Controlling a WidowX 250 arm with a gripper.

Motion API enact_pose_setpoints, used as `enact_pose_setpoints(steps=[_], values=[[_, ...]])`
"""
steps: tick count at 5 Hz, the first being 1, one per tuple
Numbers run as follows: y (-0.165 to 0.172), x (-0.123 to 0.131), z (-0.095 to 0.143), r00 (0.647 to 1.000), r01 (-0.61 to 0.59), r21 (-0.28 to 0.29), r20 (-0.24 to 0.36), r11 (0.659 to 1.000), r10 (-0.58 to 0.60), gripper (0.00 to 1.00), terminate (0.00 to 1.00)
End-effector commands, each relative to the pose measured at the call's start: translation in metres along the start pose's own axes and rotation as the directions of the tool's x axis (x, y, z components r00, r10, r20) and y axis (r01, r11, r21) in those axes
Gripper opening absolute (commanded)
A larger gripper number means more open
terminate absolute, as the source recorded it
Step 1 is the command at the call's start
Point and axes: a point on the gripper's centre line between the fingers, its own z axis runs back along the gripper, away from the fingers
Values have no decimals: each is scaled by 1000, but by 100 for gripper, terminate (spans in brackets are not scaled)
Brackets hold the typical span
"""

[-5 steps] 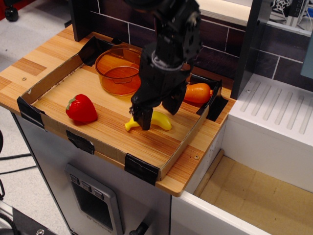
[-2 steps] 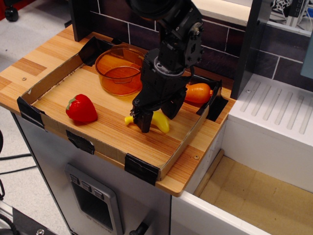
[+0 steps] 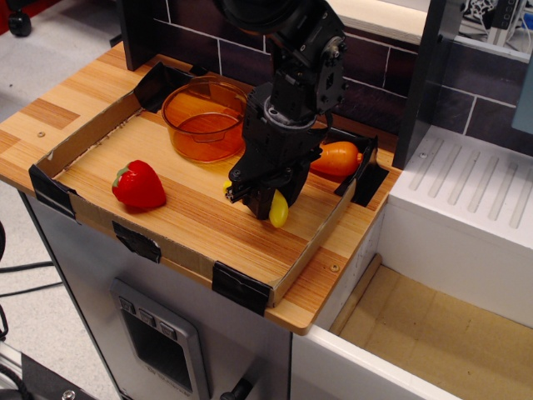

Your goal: Put banana in pot

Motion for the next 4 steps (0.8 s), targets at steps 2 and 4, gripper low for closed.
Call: enact_pose_setpoints(steps=[2, 4], values=[[14, 30, 87, 988, -99, -97, -126, 990, 87, 0, 0], [6, 95, 102, 967, -253, -105, -65, 962, 247, 0, 0]])
